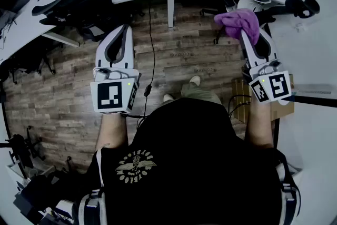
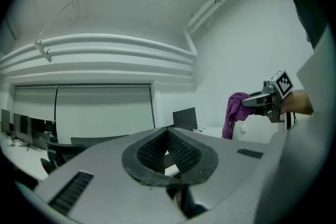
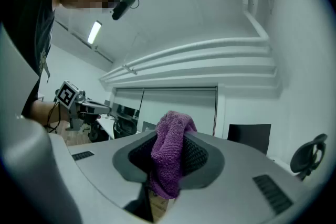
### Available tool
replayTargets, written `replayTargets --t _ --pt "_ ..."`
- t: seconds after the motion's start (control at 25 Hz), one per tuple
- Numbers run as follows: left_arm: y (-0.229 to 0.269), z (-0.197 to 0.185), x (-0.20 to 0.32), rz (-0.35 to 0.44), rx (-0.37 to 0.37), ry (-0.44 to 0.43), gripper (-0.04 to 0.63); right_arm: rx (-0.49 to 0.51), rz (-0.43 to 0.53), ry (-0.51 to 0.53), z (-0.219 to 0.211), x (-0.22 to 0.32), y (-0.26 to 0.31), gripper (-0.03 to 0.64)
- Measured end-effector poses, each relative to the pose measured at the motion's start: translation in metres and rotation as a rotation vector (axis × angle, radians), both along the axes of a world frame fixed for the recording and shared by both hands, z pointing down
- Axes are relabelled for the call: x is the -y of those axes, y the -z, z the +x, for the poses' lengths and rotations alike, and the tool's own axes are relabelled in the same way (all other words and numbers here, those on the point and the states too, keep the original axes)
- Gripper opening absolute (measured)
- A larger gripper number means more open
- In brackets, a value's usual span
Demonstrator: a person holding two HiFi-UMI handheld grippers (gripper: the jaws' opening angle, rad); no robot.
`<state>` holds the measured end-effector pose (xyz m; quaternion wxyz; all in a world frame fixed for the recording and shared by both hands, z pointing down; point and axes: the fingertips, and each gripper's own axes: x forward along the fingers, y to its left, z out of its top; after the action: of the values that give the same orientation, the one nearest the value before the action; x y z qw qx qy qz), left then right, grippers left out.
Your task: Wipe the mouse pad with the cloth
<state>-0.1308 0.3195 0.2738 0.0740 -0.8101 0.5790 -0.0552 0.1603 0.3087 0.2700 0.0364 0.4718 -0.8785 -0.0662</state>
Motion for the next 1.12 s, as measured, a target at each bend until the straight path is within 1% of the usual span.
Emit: replayTargets --t 0.12,0.24,0.4,0.76,0.84,1.12 --pt "-0.001 -0.002 0.001 0.008 -0.004 -0.002 0.002 0.010 -0.002 -0.002 -0.001 0.003 -0.001 0.097" --pt "-0.006 -0.003 0.003 -0.005 0.002 -0.005 0.003 0.036 -0.018 -0.006 0.000 0.006 -0.004 0.098" --pt "-0.013 -0.002 0.013 -0.022 -0.005 0.008 0.003 0.034 -0.039 -0.009 0.007 0.015 -0.011 0.098" --pt "-0.028 0.006 0.058 -0.063 0.010 0.031 0.003 0.046 -0.058 0.014 0.015 0.070 -0.022 0.098" --pt "-0.028 0.007 0.070 -0.065 0.019 0.037 0.003 0.053 -0.061 0.019 0.018 0.083 -0.024 0.098" --pt "-0.033 0.013 0.113 -0.068 0.010 0.050 0.002 0.059 -0.066 0.021 0.031 0.126 -0.028 0.098"
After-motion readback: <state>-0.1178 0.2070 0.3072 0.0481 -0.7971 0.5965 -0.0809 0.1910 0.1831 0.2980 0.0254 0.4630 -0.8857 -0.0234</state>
